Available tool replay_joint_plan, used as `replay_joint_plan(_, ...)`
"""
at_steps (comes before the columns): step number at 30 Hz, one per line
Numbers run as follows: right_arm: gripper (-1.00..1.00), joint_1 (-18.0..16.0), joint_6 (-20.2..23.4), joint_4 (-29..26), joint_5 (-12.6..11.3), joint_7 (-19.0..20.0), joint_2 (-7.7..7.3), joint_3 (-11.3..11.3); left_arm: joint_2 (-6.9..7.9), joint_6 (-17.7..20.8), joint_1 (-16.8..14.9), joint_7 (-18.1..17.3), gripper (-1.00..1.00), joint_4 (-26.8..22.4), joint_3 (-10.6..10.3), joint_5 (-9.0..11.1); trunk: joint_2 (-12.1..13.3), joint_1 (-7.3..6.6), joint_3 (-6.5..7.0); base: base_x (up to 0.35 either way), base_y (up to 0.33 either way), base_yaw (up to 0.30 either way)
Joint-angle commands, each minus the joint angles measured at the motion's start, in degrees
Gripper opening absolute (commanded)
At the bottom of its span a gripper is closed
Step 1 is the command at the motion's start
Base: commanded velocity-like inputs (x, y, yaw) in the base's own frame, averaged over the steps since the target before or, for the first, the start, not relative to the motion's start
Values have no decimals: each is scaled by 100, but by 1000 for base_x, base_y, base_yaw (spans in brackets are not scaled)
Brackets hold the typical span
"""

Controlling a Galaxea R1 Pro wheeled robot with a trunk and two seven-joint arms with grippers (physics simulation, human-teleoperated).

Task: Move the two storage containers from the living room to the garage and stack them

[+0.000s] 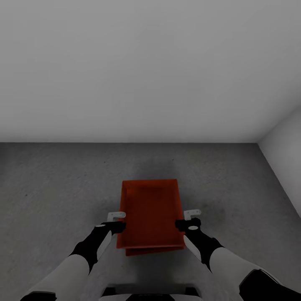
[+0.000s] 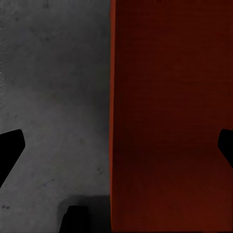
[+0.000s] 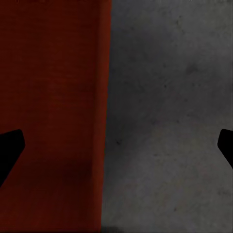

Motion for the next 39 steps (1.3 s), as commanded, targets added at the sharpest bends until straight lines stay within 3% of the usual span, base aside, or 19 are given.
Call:
replay_joint_plan(1, 100, -3, 40, -12, -25, -43, -3, 49, 0, 32, 0, 32, 100, -11, -12, 42, 39, -22, 15, 0, 0, 0)
replay_joint_plan(39, 100, -3, 41, -12, -31, -33, 8, 50, 3, 10, 0, 32, 100, -19, -9, 36, 1563, -857, 711, 0, 0, 0)
